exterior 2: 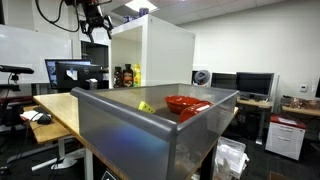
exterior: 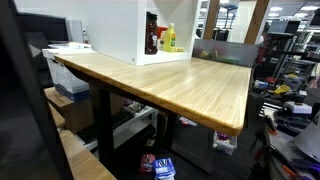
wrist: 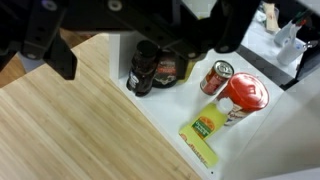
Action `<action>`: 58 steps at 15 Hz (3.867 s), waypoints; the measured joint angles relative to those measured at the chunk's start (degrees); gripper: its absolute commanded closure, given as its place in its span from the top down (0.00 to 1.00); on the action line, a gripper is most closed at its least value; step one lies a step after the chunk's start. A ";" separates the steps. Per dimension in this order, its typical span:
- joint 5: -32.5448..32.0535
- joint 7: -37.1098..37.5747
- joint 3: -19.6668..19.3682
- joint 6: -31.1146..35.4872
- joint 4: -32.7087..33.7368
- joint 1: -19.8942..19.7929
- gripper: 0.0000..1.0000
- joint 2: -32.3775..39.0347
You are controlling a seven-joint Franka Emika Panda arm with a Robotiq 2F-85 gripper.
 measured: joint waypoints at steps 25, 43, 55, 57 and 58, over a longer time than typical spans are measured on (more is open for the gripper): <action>2.10 22.18 0.70 9.23 -14.43 -0.74 1.00 0.37; 2.94 24.75 1.18 24.93 -19.42 -0.75 0.13 0.69; 2.70 24.78 1.14 38.64 -23.57 -3.26 0.00 0.87; 2.68 24.78 1.13 40.48 -24.47 -3.90 0.00 0.88; 2.66 24.78 1.14 41.15 -24.79 -4.17 0.00 0.87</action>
